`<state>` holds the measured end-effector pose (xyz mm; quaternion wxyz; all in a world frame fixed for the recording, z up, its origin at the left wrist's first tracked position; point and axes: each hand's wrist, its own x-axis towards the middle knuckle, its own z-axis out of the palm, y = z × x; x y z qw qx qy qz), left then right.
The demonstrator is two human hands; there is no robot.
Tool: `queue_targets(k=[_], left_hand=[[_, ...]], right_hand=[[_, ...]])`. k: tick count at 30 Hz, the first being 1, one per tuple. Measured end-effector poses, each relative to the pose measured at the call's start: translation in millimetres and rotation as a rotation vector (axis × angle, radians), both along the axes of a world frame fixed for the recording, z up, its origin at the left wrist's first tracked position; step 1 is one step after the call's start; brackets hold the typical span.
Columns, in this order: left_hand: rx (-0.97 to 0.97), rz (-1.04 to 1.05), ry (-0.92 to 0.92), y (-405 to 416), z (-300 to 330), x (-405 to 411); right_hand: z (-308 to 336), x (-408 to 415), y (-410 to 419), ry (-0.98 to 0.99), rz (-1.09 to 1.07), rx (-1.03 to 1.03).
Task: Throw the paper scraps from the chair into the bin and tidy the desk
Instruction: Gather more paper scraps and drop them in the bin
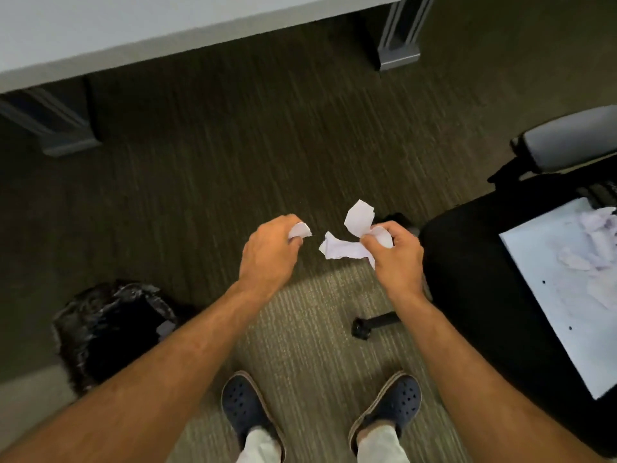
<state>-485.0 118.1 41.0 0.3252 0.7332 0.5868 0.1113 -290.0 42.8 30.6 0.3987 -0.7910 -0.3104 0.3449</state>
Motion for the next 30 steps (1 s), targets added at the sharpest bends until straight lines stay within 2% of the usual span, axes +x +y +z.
queue_targets(k=[13, 22, 30], left_hand=[[-0.081, 0.290, 0.024, -2.8, -31.6, -218.5], [-0.177, 0.494, 0.026, -38.0, -93.7, -350.9], [-0.361, 0.638, 0.025, -81.0, -158.9, -411.4]], right_hand=[[-40.3, -208.4, 59.4, -0.011, 0.290, -0.038], [-103.5, -342.5, 44.7, 0.038, 0.518, -0.178], [-155.0, -422.2, 15.7, 0.044, 0.714, -0.306]])
